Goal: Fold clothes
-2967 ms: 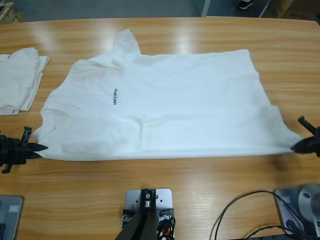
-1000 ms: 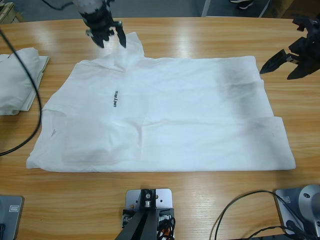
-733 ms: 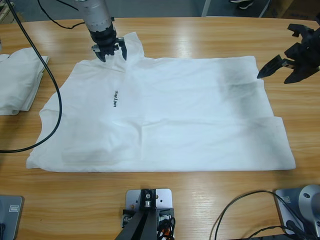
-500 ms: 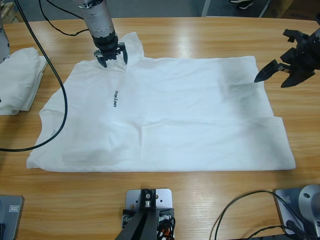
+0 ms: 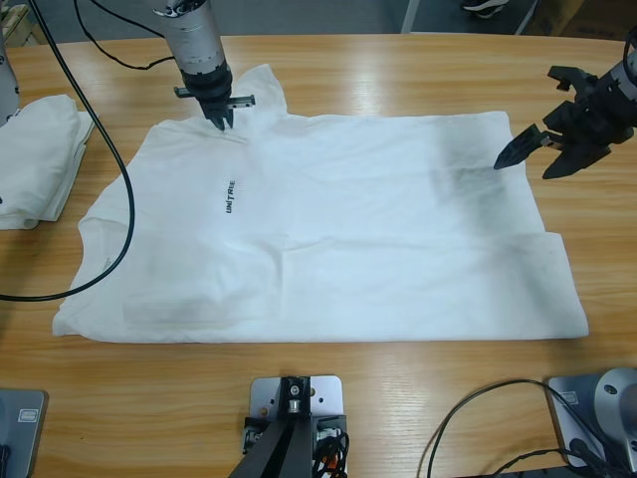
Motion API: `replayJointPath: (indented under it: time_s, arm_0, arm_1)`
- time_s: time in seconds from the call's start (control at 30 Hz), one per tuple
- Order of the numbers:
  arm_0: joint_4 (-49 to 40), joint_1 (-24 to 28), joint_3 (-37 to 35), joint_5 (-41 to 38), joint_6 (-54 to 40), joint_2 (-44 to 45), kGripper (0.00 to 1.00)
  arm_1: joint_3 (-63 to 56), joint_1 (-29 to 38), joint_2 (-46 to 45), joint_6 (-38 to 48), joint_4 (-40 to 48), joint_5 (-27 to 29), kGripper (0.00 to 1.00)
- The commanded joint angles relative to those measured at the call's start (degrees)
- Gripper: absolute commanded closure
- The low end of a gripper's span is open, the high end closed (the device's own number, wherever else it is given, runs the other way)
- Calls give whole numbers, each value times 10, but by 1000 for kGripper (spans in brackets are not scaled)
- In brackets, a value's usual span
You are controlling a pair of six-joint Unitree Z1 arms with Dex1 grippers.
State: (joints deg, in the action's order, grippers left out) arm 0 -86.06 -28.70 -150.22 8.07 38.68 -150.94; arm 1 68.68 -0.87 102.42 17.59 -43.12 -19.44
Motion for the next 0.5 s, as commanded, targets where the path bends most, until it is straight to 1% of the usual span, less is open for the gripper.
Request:
replayJointPath:
  time_s: [0.03,0.1,0.13,0.17,0.27,0.33,0.5]
  arm_0:
    - [-25,-7,-271,22,-23,-22,1000]
    - [-24,-10,-281,21,-21,-21,1000]
    - [-24,-14,-294,20,-21,-22,469]
    - [-25,-18,-299,20,-23,-20,45]
    - [-26,-18,-302,11,-12,-12,32]
    - [-30,-17,-304,1,40,-9,45]
    - [-52,-10,-309,1,104,7,50]
  arm_1:
    - [-36,26,17,-4,19,-22,95]
    - [-40,33,17,-4,21,-22,96]
    - [-42,37,17,-4,22,-22,96]
    - [-43,40,17,-4,22,-22,93]
    - [-51,47,10,-2,31,-22,86]
    - [-57,47,5,-2,35,-21,82]
    - [-77,47,-5,-2,50,-19,78]
